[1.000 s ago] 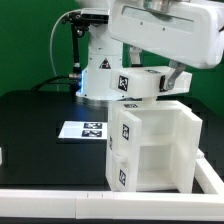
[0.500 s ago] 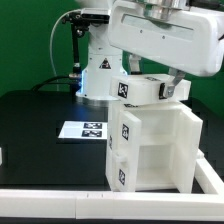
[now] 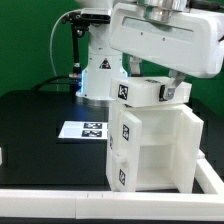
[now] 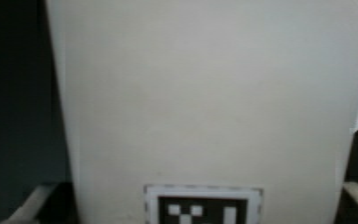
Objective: Assemble cabinet
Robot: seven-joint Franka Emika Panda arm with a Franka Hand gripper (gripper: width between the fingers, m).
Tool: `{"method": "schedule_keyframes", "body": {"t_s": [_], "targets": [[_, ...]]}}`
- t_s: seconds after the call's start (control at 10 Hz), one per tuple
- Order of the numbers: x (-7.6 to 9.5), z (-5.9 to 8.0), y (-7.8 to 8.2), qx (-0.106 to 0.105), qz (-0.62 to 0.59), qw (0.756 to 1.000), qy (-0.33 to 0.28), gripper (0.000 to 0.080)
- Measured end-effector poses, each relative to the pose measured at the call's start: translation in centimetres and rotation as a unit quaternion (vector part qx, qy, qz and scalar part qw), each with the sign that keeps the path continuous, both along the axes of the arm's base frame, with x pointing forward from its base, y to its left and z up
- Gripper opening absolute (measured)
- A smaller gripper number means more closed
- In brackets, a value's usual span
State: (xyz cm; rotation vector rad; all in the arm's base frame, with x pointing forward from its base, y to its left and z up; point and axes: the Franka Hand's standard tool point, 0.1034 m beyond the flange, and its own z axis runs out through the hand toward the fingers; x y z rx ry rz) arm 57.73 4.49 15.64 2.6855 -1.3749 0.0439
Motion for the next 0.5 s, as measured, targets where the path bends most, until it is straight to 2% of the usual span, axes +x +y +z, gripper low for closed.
{"method": "schedule_keyframes", "body": {"t_s": [0.1, 0.3, 0.5], "targets": [[-0.08, -0.15, -0.02, -0.001, -0.023, 1.000, -0.001, 0.0558], [-0.11, -0.31, 0.26, -0.003, -0.173, 0.985, -0.022, 0.0558], [0.21, -0.29, 0.19, 0.023, -0.285, 0.957, -0.042, 0.0558]]}}
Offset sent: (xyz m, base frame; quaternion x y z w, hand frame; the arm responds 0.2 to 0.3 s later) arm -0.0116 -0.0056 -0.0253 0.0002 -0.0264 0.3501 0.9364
